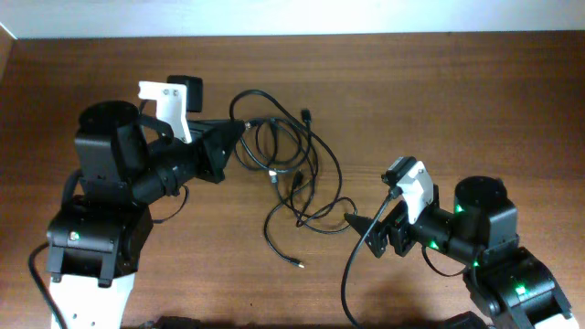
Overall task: Untangle cables
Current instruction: 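Move the right gripper in and grasp a cable strand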
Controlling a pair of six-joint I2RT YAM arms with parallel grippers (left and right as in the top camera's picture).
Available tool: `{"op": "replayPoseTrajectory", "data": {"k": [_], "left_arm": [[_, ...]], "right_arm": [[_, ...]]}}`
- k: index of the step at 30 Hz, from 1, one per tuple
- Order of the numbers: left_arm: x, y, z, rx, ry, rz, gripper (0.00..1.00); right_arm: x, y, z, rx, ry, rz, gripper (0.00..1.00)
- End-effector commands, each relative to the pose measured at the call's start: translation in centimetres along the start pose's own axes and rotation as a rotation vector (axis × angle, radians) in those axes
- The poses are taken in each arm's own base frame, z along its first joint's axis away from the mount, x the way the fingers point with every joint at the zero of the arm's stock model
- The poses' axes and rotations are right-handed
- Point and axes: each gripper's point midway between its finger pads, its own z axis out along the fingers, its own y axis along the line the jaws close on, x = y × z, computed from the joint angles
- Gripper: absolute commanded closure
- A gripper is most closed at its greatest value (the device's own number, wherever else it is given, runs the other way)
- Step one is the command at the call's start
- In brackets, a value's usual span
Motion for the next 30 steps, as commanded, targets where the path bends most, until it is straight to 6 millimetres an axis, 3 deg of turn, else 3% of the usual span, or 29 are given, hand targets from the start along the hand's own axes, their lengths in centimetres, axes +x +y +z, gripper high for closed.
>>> {"op": "replayPoseTrajectory", "data": {"k": [1, 3, 5, 7, 9, 14, 16, 20, 22, 24, 27, 28, 29, 30], "left_arm": [[1.4, -3.0, -0.2, 0.189, 0.059, 0.212, 1.00], [1.9, -4.5, -0.6, 0.287, 0.062, 0.336, 1.00], [1.9, -4.5, -0.6, 0.292, 0.058, 0.364, 1.00], [2.3, -5.7, -1.0, 0.367, 0.065, 0.362, 1.00], [2.5, -7.6, -1.9, 0.491, 0.063, 0.373, 1.00], [1.9, -7.9, -1.9, 0.501, 0.034, 0.404, 1.00], [1.8, -7.9, -1.9, 0.501, 0.032, 0.406, 1.00], [1.8, -7.9, -1.9, 0.501, 0.033, 0.405, 1.00], [1.8, -7.9, -1.9, 0.501, 0.033, 0.406, 1.00], [1.7, -7.6, -1.8, 0.480, 0.030, 0.406, 1.00], [1.6, -7.3, -1.5, 0.462, 0.032, 0.402, 0.99], [1.6, -7.1, -1.3, 0.461, 0.036, 0.398, 0.62], [1.7, -7.1, -1.2, 0.461, 0.037, 0.396, 0.41], [1.7, -7.1, -1.2, 0.461, 0.037, 0.396, 0.39]], "right_arm": [[-2.6, 1.1, -0.7, -0.056, -0.102, 0.026, 0.01], [-4.4, 1.1, -0.9, -0.073, -0.168, 0.209, 0.01], [-5.7, 1.4, -1.1, -0.104, -0.210, 0.309, 0.01], [-7.0, 3.3, -1.7, -0.217, -0.247, 0.258, 0.01], [-7.3, 4.5, -2.1, -0.297, -0.246, 0.276, 0.01], [-6.9, 5.0, -1.7, -0.339, -0.214, 0.286, 0.04], [-6.4, 5.6, -1.1, -0.403, -0.173, 0.295, 0.20], [-7.6, 7.3, -1.2, -0.550, -0.194, 0.219, 0.36], [-7.6, 7.3, -1.1, -0.552, -0.192, 0.220, 0.57], [-7.4, 7.8, -1.3, -0.584, -0.184, 0.212, 0.65], [-7.4, 7.8, -1.4, -0.588, -0.182, 0.212, 0.96], [-7.4, 7.8, -1.4, -0.588, -0.183, 0.212, 0.96], [-7.4, 7.8, -1.4, -0.588, -0.183, 0.212, 0.96], [-7.4, 7.8, -1.4, -0.587, -0.183, 0.212, 0.96]]}}
